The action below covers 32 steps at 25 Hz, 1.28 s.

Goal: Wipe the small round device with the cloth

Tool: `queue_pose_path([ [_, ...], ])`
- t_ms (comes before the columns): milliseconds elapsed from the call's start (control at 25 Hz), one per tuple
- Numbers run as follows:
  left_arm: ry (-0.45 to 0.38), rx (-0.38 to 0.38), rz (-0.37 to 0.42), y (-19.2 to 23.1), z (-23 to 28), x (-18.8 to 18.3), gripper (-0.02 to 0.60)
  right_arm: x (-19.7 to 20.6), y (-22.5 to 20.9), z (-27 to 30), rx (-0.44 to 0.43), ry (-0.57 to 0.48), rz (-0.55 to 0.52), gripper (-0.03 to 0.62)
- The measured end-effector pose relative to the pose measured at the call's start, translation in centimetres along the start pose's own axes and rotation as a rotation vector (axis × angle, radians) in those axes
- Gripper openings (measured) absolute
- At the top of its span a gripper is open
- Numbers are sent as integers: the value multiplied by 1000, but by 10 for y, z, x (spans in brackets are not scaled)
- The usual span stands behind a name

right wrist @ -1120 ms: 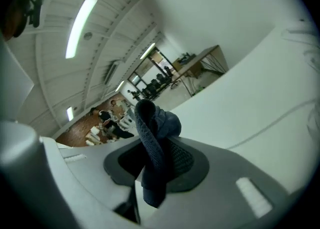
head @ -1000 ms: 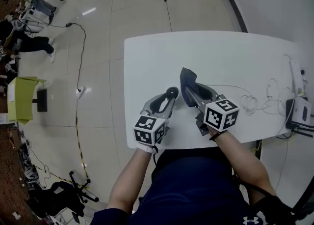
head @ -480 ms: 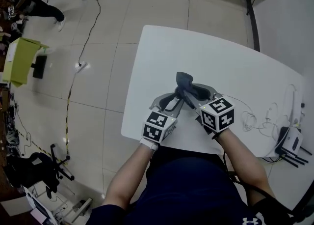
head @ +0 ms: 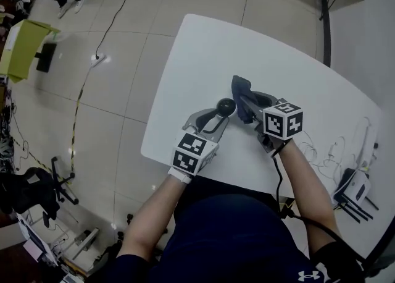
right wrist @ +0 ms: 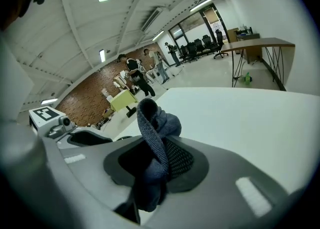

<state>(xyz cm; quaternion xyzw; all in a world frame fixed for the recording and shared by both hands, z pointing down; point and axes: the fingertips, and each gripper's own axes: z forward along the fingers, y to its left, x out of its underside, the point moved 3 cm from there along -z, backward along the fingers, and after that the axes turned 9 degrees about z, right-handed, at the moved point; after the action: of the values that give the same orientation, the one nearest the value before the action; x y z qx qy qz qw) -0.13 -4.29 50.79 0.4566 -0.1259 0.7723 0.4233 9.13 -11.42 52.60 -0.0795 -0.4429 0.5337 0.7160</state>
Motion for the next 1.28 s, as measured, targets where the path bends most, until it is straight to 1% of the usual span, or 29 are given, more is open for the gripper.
queue_pose_path([
  [120,-1,-7,0,2,1,-2,121,15,-12,14,-1,77,-79,95],
  [200,-2,-13,-4,2,1,-2,121,28,-16,24,-11,109,-97,95],
  [280,-5,-17,-8,2,2,-3,121,32,-21,28,-23,106,-60,95],
  [480,-10,-20,-15,-2,2,-5,121,27,-28,27,-64,91,56,95],
  [560,-11,-21,-13,-6,2,-6,121,23,-29,20,-73,78,77,95],
  [640,-12,-25,1,-6,0,-8,121,15,-23,12,-79,56,71,95],
  [760,-16,-33,32,-4,-4,-13,121,-1,-7,-2,-101,26,15,95],
  [880,-40,-25,1,-6,-5,-20,121,-16,14,-17,-142,9,-75,95],
  [960,-52,-20,-12,-8,-5,-24,121,-27,32,-24,-196,0,-131,95],
  [1040,-44,-15,-1,-9,-4,-25,121,-34,52,-29,-269,3,-175,95],
  [1160,-20,-9,5,-11,-3,-21,121,-36,80,-26,-377,64,-247,95],
  [1200,-13,-10,4,-11,-3,-21,121,-34,85,-23,-399,97,-276,95],
  [1280,-3,-17,6,-13,-1,-21,121,-30,87,-15,-415,164,-335,95],
])
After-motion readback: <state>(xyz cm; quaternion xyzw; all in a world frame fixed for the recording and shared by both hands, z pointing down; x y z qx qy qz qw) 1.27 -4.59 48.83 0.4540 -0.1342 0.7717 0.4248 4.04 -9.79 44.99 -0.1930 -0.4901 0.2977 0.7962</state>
